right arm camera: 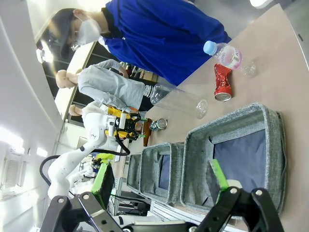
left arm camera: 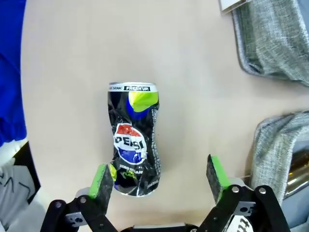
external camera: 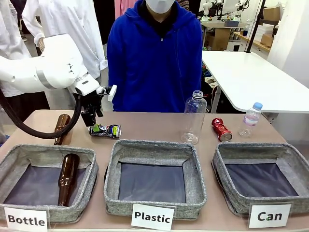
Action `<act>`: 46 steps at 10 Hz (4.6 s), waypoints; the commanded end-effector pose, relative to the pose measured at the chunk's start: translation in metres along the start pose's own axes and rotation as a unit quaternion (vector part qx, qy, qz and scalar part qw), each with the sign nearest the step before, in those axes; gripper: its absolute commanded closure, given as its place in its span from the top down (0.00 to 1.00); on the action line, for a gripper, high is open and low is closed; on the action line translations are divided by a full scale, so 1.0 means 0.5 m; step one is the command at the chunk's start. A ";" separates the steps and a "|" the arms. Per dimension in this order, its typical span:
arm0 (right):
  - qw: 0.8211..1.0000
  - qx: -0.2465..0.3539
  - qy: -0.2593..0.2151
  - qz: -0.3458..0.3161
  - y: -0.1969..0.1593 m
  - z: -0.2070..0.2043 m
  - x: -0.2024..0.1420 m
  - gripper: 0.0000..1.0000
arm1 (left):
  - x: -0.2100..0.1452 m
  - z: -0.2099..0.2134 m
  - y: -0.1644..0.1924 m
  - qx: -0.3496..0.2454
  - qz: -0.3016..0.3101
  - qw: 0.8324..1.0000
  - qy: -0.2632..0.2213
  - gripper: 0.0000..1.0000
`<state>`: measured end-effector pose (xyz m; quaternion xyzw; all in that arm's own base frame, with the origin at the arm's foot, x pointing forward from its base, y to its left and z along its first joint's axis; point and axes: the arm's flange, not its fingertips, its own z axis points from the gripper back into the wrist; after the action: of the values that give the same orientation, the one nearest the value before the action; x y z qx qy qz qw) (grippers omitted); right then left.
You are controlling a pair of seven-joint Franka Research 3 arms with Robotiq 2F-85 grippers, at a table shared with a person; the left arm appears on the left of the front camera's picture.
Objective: Sort the can waste into the basket.
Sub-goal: Pick up the can waste from the table and place it in the right Fabric basket.
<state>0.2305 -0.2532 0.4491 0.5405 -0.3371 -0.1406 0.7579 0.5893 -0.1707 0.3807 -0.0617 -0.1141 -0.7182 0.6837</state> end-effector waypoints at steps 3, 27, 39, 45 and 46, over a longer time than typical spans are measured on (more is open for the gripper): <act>1.000 0.010 -0.008 0.012 0.000 0.000 0.004 1.00 | 0.005 -0.082 0.080 -0.025 0.044 0.998 0.042 1.00; 1.000 0.010 -0.008 0.012 0.000 0.000 0.004 1.00 | 0.110 0.155 -0.274 -0.174 -0.099 0.912 -0.357 0.00; 1.000 0.010 -0.008 0.012 0.000 0.000 0.004 1.00 | -0.436 0.582 -0.481 -0.014 0.238 0.935 -0.261 0.00; 1.000 0.010 -0.008 0.012 0.000 0.000 0.004 1.00 | -0.633 0.564 -0.461 0.016 0.365 0.880 -0.305 0.00; 1.000 0.010 -0.008 0.012 0.000 0.000 0.004 1.00 | -0.706 0.576 -0.479 0.017 0.376 0.854 -0.360 0.00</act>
<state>0.2305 -0.2534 0.4486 0.5408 -0.3371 -0.1416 0.7575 0.3558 0.2200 0.5492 -0.3088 -0.2992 -0.3618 0.8272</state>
